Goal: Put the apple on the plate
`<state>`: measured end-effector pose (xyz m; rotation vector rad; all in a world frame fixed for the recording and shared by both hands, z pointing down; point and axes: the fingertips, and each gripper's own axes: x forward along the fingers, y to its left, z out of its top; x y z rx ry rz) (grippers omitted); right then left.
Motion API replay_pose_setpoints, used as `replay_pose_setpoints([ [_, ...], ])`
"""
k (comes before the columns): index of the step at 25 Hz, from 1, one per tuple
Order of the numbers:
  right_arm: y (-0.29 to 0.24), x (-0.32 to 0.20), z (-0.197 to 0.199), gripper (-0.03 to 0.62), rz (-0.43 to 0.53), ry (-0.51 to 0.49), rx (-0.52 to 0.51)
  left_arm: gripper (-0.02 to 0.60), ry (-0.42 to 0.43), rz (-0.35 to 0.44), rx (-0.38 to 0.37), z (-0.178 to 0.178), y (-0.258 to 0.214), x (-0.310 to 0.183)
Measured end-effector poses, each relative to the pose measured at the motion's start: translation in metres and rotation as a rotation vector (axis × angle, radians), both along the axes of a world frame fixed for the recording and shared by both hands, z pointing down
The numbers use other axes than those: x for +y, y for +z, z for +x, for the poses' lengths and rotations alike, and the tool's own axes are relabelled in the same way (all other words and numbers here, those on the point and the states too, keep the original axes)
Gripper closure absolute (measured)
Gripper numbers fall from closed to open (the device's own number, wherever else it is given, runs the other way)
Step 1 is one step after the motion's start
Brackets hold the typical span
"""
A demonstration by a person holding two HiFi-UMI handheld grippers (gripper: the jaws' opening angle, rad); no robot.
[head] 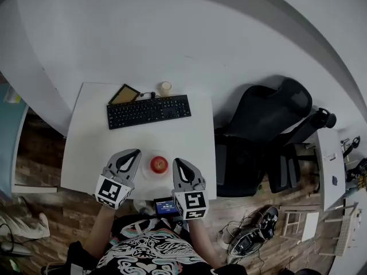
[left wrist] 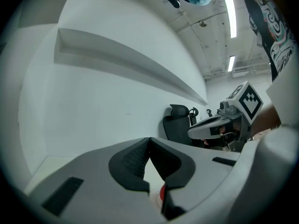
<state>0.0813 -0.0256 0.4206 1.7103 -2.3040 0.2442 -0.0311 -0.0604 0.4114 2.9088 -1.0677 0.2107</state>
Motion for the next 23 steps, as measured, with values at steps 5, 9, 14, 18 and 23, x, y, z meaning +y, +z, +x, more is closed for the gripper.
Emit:
replay_pose_setpoints([
  [5,-0.005,0.0,-0.002,0.566,0.011,-0.006,-0.012,0.568,0.007,0.003,-0.004,0.003,-0.001,0.0],
  [9,0.0,0.001,-0.003,0.565,-0.001,-0.008,-0.015,0.568,0.01,0.004,-0.007,0.003,0.001,0.001],
  [14,0.003,0.0,-0.005,0.565,-0.009,-0.016,-0.015,0.568,0.001,-0.009,-0.008,-0.001,0.005,0.0],
  [18,0.005,-0.002,-0.007,0.565,-0.015,-0.021,-0.004,0.568,-0.006,-0.009,-0.003,-0.005,0.005,-0.001],
  [23,0.006,-0.003,-0.008,0.565,-0.02,-0.028,-0.01,0.568,-0.009,-0.02,-0.012,-0.008,0.012,-0.002],
])
